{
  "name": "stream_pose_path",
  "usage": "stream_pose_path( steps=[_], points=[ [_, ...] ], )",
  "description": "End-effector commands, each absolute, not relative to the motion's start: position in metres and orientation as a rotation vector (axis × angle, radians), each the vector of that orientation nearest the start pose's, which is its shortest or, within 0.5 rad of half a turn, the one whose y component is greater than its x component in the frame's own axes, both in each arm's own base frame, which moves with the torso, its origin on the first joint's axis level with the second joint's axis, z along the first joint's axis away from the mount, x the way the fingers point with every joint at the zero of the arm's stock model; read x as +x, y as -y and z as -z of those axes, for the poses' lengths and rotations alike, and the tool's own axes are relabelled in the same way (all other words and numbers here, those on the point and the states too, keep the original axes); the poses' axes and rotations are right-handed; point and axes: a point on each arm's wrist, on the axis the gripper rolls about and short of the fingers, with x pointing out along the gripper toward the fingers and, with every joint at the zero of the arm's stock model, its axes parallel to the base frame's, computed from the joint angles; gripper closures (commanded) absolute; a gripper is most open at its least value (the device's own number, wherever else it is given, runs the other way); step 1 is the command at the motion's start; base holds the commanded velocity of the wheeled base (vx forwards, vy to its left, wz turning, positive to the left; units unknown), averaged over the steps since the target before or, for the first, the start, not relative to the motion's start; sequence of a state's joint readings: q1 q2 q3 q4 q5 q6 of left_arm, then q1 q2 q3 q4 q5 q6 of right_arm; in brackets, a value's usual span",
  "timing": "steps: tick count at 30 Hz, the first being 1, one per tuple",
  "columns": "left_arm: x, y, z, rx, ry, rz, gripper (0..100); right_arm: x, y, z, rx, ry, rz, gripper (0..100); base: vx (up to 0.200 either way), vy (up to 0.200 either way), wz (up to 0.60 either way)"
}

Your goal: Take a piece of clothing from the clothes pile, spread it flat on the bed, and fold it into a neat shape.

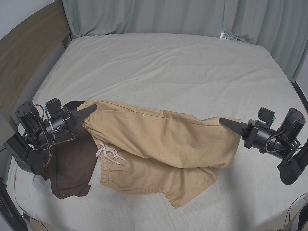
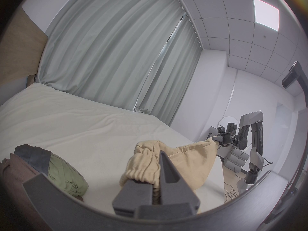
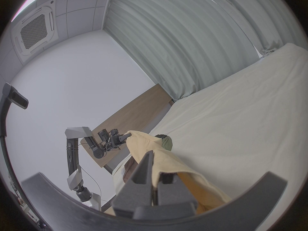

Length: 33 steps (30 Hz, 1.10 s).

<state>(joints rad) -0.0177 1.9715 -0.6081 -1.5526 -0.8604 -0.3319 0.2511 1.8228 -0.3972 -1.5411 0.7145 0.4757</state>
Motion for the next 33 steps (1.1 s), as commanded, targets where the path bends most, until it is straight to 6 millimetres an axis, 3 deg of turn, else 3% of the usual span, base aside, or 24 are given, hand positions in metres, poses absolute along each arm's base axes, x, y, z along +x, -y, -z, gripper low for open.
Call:
stream_pose_path(
  steps=[1,33],
  points=[
    [0.318,0.023,-0.141,-0.227,0.039,0.897,100,0.259,-0.082,-0.14,0.409,-0.112,-0.974,100,0.0,0.0,0.0],
    [0.317,0.023,-0.143,-0.262,0.027,0.901,100,0.268,-0.067,-0.155,0.429,-0.041,-0.898,100,0.0,0.0,0.0]
  ],
)
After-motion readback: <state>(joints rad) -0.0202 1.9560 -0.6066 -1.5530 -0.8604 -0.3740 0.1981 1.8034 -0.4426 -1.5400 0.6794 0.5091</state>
